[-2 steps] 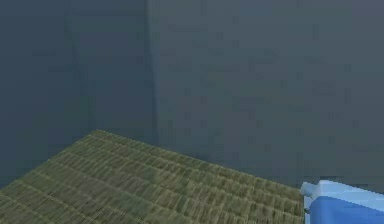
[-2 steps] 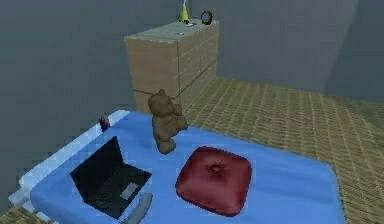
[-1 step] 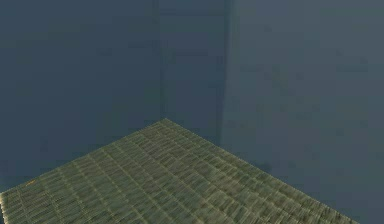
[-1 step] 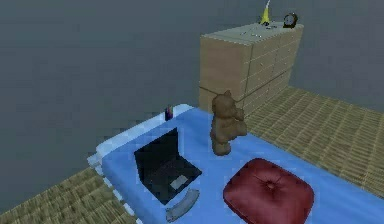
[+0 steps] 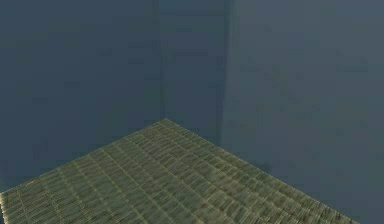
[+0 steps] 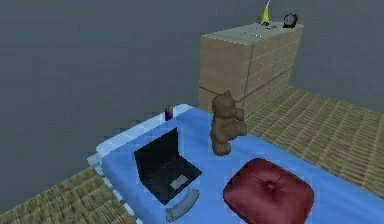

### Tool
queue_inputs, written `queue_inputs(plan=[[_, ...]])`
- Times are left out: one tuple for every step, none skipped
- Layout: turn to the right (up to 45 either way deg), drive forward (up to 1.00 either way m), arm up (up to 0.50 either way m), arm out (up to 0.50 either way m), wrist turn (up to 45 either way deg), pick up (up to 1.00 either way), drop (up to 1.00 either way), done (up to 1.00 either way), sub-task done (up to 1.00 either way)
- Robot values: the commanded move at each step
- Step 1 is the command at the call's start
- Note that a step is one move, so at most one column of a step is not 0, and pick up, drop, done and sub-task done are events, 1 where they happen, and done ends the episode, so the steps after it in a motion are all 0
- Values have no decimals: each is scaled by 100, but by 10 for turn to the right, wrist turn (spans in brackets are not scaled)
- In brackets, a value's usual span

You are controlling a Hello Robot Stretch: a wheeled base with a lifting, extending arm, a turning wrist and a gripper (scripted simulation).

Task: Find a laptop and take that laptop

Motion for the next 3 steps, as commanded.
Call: queue_inputs(plan=[[0,0,0,46,0,0,0,0,0],[0,0,0,0,450,0,0,0,0],[0,0,0,0,450,0,0,0,0]])
